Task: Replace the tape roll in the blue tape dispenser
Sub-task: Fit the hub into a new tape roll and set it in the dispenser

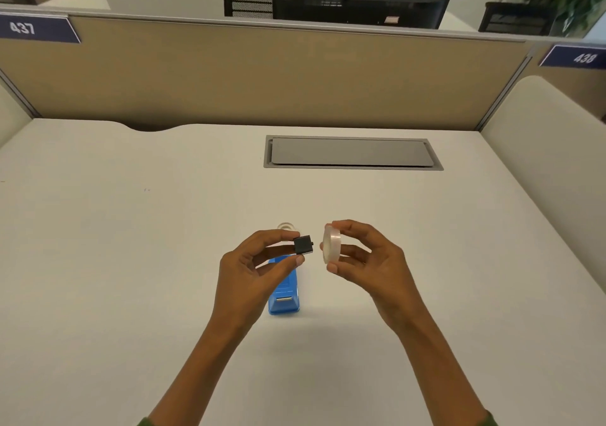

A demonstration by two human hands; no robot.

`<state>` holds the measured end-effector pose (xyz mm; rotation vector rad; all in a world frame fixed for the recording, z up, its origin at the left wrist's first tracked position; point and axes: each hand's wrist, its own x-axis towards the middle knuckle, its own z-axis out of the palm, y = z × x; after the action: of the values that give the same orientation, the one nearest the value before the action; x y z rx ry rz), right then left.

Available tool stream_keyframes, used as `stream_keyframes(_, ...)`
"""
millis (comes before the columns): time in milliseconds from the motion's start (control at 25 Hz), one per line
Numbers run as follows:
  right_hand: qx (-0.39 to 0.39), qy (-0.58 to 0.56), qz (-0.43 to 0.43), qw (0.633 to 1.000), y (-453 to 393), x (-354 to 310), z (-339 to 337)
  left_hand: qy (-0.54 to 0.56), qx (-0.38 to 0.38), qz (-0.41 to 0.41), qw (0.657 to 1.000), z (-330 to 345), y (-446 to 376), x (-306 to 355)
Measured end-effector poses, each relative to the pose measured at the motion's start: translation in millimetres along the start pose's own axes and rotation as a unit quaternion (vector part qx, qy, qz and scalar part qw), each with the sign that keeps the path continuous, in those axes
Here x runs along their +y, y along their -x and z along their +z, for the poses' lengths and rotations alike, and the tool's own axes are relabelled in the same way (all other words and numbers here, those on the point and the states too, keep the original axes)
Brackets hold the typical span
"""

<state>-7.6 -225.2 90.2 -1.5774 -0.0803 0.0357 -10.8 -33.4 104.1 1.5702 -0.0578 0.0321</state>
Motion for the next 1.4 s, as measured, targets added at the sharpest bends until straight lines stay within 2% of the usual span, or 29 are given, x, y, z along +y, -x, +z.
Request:
stream_keyframes(240, -0.036, 0.007, -0.031, 0.999, 10, -29, 11, 0.018, -0.008, 0.012, 1.000, 4, 5, 16)
stream_keyframes(480, -0.057, 0.006, -0.036, 0.998, 12, -36, 16, -0.013, -0.021, 0.031, 0.999, 3, 8, 23)
stream_keyframes(760, -0.056, -0.010, -0.026, 0.998, 12, -36, 16, -0.037, -0.056, 0.049, 0.997, 0, 7, 25)
stream_keyframes(1000, -0.052, -0.043, -0.026, 0.997, 14, -40, 19, -0.040, -0.054, 0.045, 0.997, 1, 7, 28)
stream_keyframes(1240, -0.060, -0.010, -0.040, 0.997, 17, -44, 18, -0.038, -0.040, 0.048, 0.997, 5, 10, 36)
stream_keyframes(1400, -0.041, 0.014, -0.052, 0.998, 17, -47, 19, -0.018, -0.047, 0.020, 0.999, 2, 10, 35)
